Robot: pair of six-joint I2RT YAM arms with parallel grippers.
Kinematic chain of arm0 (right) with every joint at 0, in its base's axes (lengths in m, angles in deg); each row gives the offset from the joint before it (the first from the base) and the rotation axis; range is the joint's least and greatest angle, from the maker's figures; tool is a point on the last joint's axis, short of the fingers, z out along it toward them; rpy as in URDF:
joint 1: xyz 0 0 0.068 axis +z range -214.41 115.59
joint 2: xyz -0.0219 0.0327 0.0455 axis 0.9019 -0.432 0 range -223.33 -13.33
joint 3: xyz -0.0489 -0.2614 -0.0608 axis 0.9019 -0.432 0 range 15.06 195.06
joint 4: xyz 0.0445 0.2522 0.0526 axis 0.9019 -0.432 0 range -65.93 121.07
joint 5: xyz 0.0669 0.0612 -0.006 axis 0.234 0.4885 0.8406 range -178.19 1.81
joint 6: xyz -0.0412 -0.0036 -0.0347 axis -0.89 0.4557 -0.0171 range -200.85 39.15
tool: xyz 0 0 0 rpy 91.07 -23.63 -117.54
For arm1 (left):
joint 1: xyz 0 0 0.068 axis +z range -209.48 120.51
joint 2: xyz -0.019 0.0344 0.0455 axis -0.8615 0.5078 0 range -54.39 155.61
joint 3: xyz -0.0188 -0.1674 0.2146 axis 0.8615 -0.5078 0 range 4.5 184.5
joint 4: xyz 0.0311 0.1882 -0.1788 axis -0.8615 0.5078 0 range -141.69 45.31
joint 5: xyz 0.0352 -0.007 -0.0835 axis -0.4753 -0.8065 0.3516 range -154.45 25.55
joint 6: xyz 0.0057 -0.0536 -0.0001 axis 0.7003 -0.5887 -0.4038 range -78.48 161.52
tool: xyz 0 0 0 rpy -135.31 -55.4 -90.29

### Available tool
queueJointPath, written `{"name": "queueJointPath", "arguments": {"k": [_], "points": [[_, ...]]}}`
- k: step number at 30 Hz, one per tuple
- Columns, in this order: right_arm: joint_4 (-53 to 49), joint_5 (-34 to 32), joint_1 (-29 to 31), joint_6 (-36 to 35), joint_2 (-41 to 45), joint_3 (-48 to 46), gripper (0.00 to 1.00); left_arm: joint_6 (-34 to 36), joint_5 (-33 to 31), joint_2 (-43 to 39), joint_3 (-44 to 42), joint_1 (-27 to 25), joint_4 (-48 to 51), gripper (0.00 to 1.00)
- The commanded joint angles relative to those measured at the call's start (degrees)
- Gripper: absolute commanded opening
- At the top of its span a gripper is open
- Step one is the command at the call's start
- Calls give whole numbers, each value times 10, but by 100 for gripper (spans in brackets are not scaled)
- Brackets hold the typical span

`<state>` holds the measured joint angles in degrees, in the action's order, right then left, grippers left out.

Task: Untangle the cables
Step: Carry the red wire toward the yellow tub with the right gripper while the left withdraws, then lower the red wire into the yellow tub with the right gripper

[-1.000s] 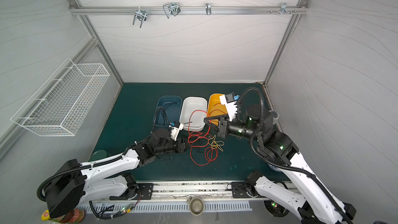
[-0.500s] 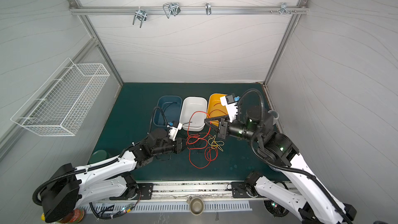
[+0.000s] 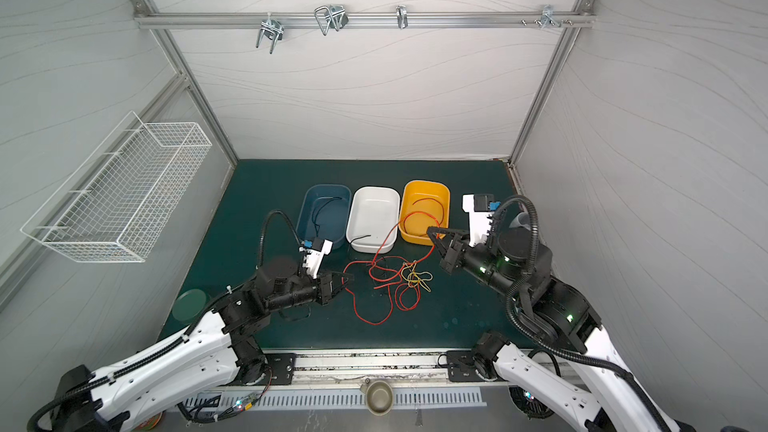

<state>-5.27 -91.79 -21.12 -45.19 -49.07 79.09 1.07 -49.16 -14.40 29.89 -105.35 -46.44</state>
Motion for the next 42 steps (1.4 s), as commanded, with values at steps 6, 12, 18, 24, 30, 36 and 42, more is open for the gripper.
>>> {"name": "queueJointPath", "arguments": {"k": [6,12,18,24,30,36,42], "points": [[-85,-155,-10,16,48,-17,0,15,-119,-61,114,-1,255,0],[-125,-186,-15,21,54,-48,0,59,-155,-77,201,0,354,0],[-131,-174,-30,22,66,-83,0,126,-192,-80,274,0,422,0],[-141,-138,-41,15,57,-117,0,183,-211,-76,307,-1,455,0],[-132,-100,-57,5,39,-133,0,210,-243,-93,288,0,461,0],[-131,-58,-78,12,30,-146,0,215,-249,-101,272,-1,449,0],[-135,-40,-94,14,35,-153,0,213,-247,-104,264,0,451,0]]}}
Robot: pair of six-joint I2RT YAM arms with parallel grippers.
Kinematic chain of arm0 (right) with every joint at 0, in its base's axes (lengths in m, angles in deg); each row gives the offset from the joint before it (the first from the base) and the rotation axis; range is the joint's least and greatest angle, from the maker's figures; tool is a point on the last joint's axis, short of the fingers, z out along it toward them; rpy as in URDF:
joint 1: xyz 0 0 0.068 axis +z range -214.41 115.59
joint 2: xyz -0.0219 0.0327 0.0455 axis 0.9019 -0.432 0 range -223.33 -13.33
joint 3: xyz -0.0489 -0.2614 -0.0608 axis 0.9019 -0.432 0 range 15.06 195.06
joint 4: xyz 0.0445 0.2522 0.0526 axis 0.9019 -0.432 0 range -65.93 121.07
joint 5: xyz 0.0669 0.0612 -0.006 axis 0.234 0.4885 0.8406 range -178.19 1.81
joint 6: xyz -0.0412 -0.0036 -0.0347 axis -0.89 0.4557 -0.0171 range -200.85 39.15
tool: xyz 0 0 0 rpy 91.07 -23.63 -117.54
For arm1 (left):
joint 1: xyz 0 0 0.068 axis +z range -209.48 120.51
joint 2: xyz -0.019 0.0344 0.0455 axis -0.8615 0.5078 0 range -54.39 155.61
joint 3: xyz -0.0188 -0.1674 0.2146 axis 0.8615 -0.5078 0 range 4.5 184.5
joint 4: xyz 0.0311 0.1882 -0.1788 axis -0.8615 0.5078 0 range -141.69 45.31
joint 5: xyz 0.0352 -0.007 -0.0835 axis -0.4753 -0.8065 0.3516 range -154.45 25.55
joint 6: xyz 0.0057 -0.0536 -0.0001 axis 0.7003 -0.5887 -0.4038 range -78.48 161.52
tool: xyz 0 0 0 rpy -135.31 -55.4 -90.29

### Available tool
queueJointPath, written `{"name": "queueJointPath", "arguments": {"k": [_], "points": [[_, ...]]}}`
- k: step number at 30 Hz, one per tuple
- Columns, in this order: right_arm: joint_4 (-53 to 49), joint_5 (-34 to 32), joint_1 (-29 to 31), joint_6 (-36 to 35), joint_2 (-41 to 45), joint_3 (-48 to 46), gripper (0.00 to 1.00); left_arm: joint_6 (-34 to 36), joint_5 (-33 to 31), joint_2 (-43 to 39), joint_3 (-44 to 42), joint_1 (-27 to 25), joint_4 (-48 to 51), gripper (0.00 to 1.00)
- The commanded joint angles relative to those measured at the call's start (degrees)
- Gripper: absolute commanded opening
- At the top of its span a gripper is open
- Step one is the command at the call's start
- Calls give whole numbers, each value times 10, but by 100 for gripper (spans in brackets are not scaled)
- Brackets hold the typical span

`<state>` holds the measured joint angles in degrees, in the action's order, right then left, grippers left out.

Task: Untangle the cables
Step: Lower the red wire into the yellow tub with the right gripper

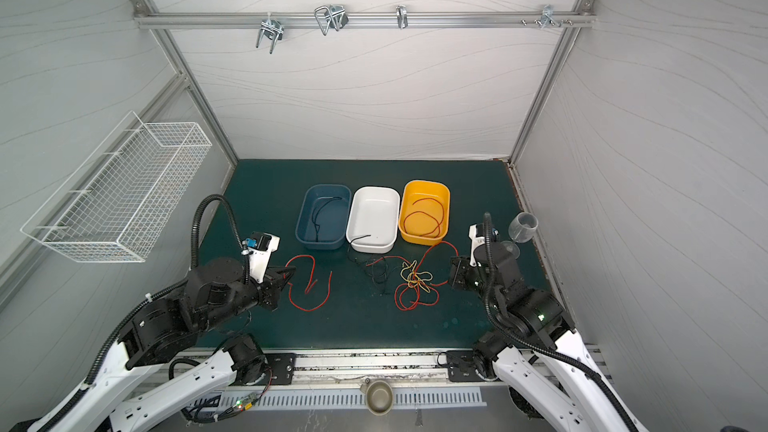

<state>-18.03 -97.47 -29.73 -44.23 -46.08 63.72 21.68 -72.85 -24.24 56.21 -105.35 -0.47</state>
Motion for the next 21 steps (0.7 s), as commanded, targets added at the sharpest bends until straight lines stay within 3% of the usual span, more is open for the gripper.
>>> {"name": "queueJointPath", "arguments": {"k": [1,7,11,21], "points": [[-3,25,-11,3,3,2,0,7,-8,-7,0,0,-12,0],[15,64,-17,-15,-33,67,0,-7,-12,-12,17,0,16,0],[27,68,-16,-30,-57,123,0,-49,-73,-19,42,-2,73,0],[82,188,-15,-48,-179,220,0,-74,-31,-55,17,-1,55,0]]}}
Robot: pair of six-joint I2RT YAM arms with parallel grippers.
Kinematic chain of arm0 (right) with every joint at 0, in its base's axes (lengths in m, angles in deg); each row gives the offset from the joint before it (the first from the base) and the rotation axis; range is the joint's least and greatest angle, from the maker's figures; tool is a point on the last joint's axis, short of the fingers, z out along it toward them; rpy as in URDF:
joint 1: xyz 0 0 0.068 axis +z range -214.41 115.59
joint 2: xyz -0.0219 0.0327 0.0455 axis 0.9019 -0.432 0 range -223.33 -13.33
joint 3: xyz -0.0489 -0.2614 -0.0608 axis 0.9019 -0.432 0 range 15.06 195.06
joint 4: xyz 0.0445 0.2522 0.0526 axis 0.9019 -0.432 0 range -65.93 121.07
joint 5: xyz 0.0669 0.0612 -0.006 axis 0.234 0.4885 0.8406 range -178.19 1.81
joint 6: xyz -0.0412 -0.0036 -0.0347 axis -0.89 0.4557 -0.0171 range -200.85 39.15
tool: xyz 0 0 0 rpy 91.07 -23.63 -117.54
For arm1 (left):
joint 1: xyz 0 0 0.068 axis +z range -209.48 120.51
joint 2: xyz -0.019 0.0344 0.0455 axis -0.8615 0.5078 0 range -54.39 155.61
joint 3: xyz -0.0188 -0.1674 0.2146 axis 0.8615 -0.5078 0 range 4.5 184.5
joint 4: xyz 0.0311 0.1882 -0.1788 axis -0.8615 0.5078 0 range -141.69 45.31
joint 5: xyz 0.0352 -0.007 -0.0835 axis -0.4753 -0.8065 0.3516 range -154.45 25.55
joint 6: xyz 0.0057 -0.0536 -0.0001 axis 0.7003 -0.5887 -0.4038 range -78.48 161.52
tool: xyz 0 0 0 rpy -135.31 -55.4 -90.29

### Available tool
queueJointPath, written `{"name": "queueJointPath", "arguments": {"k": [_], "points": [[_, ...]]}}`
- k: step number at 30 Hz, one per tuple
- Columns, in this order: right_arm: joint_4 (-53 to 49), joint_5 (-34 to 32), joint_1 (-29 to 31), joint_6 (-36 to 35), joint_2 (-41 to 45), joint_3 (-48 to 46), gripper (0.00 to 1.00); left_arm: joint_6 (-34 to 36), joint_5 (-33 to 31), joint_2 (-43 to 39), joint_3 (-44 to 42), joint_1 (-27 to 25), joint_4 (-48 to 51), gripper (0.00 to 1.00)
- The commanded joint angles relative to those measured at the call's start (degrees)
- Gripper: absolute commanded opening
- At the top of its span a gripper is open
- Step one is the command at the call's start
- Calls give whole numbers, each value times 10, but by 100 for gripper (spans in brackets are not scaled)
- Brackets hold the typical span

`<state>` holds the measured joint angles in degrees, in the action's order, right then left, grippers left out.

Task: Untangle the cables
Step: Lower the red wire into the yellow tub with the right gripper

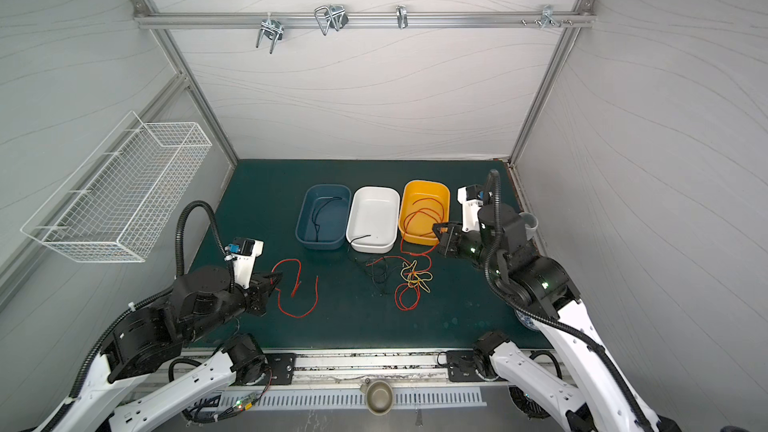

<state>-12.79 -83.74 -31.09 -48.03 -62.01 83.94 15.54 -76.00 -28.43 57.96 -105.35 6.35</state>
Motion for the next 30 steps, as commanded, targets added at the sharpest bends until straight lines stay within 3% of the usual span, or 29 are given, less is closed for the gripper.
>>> {"name": "queueJointPath", "arguments": {"k": [1,8,15,22,30], "points": [[35,65,-2,-11,-31,26,0,-10,-5,-20,-5,-2,-19,0],[44,92,1,-35,-89,83,0,-2,-16,-13,-8,0,-19,0],[26,59,-3,-61,-131,129,0,0,-14,-3,-9,6,-20,0],[27,68,-60,-42,-163,148,0,3,-9,-12,-15,20,-26,0],[96,55,-123,-3,-197,133,0,3,-6,-13,-18,21,-28,0]]}}
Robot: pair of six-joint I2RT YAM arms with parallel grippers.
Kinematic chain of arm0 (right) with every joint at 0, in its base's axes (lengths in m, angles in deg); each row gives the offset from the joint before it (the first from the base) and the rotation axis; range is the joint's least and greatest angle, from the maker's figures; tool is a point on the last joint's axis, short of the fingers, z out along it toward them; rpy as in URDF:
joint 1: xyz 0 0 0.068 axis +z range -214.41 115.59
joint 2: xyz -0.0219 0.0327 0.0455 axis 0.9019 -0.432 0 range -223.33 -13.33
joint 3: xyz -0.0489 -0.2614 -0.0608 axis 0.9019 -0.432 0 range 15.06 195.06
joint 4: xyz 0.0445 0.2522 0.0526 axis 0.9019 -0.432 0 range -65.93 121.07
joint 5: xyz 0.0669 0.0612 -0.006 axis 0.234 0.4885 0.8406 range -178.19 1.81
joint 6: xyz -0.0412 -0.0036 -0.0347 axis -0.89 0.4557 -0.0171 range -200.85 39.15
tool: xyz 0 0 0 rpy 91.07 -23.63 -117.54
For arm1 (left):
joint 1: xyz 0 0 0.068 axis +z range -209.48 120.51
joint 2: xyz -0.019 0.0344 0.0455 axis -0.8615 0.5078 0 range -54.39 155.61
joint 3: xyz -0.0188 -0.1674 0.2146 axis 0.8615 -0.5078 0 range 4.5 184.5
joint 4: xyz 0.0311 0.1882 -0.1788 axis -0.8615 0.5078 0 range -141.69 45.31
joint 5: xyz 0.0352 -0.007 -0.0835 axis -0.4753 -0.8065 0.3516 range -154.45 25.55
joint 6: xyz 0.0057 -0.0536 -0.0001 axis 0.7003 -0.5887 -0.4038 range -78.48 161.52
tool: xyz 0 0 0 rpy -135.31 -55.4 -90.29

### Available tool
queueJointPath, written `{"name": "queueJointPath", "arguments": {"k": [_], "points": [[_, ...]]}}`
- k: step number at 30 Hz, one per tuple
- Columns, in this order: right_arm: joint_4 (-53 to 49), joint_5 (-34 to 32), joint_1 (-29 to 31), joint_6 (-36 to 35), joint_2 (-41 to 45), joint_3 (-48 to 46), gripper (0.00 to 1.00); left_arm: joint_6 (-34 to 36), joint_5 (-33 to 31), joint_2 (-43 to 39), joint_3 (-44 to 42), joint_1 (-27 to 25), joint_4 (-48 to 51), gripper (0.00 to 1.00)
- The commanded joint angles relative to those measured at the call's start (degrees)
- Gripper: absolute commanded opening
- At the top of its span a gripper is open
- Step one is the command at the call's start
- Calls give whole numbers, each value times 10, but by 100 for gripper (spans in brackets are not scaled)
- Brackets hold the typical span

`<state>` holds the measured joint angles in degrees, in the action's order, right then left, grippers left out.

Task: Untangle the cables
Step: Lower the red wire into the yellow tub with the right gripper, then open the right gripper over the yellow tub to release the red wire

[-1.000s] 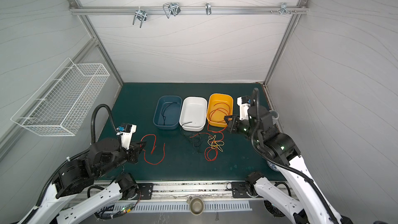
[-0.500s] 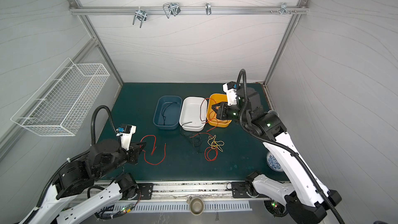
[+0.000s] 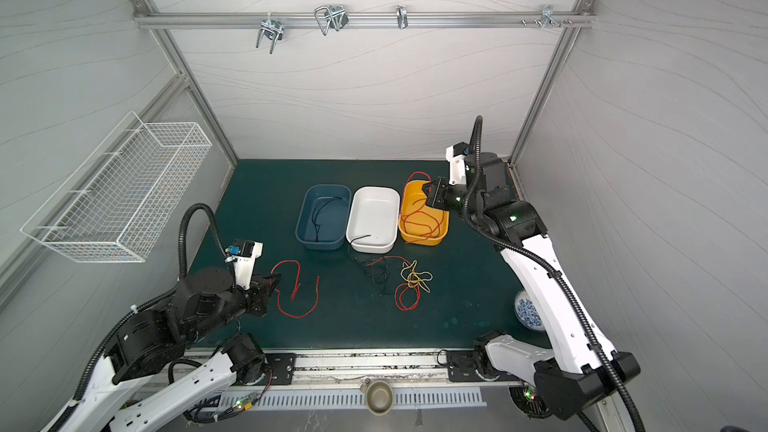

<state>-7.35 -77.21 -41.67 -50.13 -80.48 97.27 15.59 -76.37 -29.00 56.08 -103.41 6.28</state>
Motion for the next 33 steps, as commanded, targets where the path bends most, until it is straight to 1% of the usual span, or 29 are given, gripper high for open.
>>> {"name": "queueJointPath", "arguments": {"k": [1,3,6,13,21,33], "points": [[52,-19,-23,21,-15,-6,0,3,-3,-7,0,2,-28,0],[78,-33,-35,30,-24,-24,0,3,0,-8,0,2,-27,0],[118,-32,-48,39,-49,-41,0,3,0,-10,-2,2,-29,0],[153,-37,-57,28,-131,-42,0,3,-2,-12,-2,2,-29,0],[190,-38,-71,18,-217,-67,0,1,-5,-17,-3,2,-30,0],[232,-50,-85,21,-299,-123,0,1,-6,-16,-4,2,-29,0]]}}
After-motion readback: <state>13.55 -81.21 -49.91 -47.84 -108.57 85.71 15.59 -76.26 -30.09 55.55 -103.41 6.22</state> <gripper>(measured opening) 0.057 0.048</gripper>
